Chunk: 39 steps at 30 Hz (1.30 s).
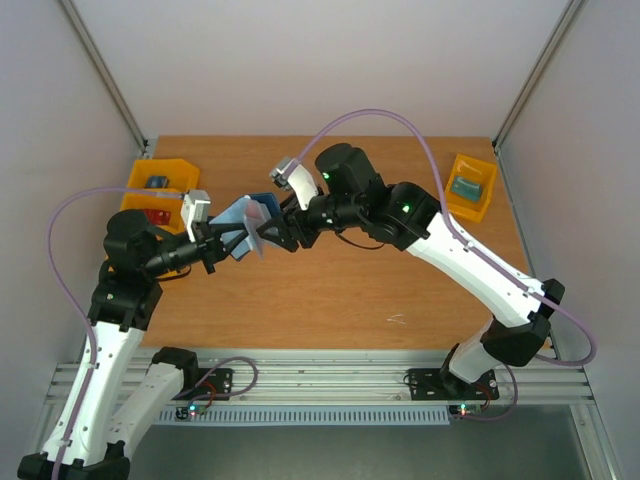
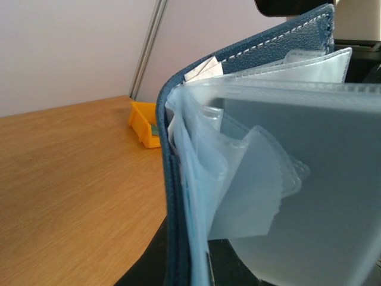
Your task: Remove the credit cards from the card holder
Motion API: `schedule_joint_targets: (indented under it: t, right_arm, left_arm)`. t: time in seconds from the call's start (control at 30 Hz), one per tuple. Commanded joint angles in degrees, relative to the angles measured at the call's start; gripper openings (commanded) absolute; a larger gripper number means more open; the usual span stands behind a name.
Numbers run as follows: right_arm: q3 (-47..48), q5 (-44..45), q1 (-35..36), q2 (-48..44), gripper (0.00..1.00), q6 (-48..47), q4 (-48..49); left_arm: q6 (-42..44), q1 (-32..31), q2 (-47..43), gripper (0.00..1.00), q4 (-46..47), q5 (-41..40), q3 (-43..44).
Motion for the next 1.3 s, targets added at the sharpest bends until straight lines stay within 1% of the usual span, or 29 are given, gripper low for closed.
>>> schedule_joint_targets:
  t: [0.0,0.07,0.1,0.17,0.23,0.3,0.37,0.43,0.5,0.57,0.7,0.87,0.93,1.03,1.13,1.27]
  right_arm:
    - [2.7,6.8,2.3,2.4,0.67,1.2,2.1]
    - [3.3,7.8,2.8,3.0,0.63,1.7,2.2]
    - [3.5,8.2,2.9,3.3,0.6,1.9,2.2]
    - [3.5,9.7,2.9,3.2,0.49,2.2,2.0]
    - [3.2,11.4,2.9,2.6,0.33,2.3,1.7]
    - [2.5,12.5,2.9,1.7,0.2,2.2,1.5]
    - [1.7,12.9,2.9,1.0,0.1,2.3,1.4]
    - [1.5,13.2,2.9,0.6,0.02,2.3,0.8]
    - [1.3,13.7,2.9,0.1,0.01,2.5,0.6]
    - [1.0,14.3,2.9,-0.3,0.01,2.9,0.4]
    - [1.1,13.7,2.3,-0.4,0.01,5.2,0.3]
    - [3.2,10.7,1.4,1.7,0.01,14.0,-0.1]
    - [4.5,9.7,1.4,3.0,0.01,17.3,0.1]
    - [5.4,9.1,1.5,5.1,0.01,22.1,0.2]
    - [5.6,9.8,1.5,6.5,0.01,24.7,-0.1]
    - [5.6,10.3,1.5,7.7,0.01,27.1,0.2]
  left_arm:
    - [-0.6,-0.2,-0.3,0.0,3.1,1.2,1.1]
    - [-0.9,-0.1,-0.4,0.0,3.7,2.2,0.9]
    - [-1.2,-0.2,-0.4,0.0,4.0,2.8,0.8]
    - [-2.1,-0.1,-0.7,0.0,4.8,3.3,0.6]
    - [-3.6,-0.2,-0.8,0.01,5.8,3.0,0.3]
    - [-4.6,-0.1,-0.9,0.06,6.5,2.7,0.1]
    - [-5.2,-0.1,-0.8,0.13,6.7,2.2,-0.1]
    - [-5.3,-0.1,-0.9,0.23,6.4,1.4,-0.2]
    - [-5.3,-0.2,-0.8,0.36,6.1,0.8,-0.3]
    - [-5.2,-0.2,-1.0,0.52,5.7,0.5,-0.3]
    - [-4.0,-0.1,-1.3,0.74,4.1,0.3,-0.1]
    - [-1.6,-0.2,-1.1,0.9,0.6,-5.3,-0.2]
    - [-1.0,-0.2,-0.6,0.98,0.1,-7.0,-0.2]
    - [-1.5,-0.2,0.1,0.99,1.4,-7.3,0.2]
    - [-3.4,-0.2,0.6,0.99,3.9,-5.3,0.4]
    - [-3.7,-0.5,1.4,0.99,3.7,-6.0,0.5]
